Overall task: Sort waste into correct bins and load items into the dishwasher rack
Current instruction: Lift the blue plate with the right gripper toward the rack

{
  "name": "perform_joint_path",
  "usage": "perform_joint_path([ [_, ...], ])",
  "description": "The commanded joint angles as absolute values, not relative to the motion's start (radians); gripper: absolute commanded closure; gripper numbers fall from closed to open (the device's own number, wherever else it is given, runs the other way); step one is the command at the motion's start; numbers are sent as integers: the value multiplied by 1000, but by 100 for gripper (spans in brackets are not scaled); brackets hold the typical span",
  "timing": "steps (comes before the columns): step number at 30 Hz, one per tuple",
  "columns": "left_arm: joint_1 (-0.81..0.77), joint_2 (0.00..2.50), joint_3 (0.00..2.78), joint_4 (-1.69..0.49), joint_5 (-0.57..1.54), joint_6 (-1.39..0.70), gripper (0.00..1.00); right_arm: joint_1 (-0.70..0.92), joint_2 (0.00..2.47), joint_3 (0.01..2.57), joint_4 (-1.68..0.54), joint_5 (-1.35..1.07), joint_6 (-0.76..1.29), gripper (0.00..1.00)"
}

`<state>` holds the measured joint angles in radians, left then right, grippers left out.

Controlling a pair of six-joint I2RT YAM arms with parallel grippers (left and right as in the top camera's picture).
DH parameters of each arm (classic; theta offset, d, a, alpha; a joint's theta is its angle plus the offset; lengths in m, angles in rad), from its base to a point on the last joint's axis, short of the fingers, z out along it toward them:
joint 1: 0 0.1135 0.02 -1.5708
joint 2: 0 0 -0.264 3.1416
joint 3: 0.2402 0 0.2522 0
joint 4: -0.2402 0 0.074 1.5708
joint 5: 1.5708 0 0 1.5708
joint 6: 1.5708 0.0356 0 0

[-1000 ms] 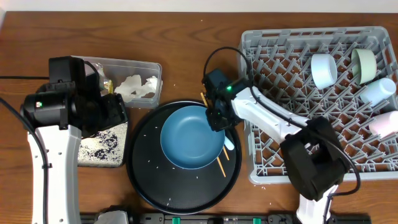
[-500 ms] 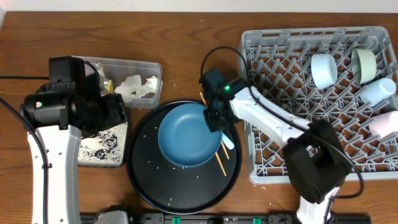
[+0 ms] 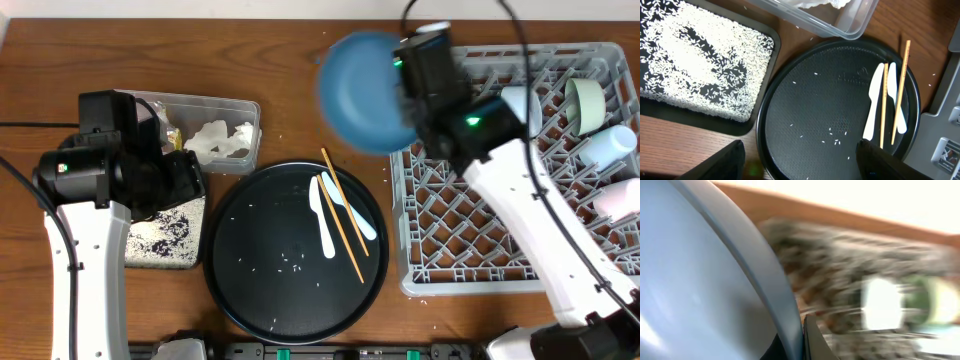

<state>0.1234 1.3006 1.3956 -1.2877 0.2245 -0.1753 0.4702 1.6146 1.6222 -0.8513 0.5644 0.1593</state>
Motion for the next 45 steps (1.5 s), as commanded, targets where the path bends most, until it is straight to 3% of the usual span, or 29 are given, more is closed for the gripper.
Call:
perform_joint_path([
  [1, 128, 1304, 1408, -1293, 208, -170, 27, 406, 1629, 1626, -836, 879, 61, 99],
  [7, 128, 1304, 1408, -1293, 208, -170, 28, 286, 1632, 1626, -755, 1108, 49, 99],
  [14, 128, 1304, 1408, -1293, 208, -178, 27, 227, 1649, 1626, -601, 1250, -101, 99],
  [32, 128, 1304, 1408, -1294, 208, -177, 27, 230, 1861, 1623, -572, 1284, -176, 99],
  [45, 128, 1304, 1409, -1294, 208, -177, 27, 247, 1878, 1623, -544, 1352, -186, 99],
])
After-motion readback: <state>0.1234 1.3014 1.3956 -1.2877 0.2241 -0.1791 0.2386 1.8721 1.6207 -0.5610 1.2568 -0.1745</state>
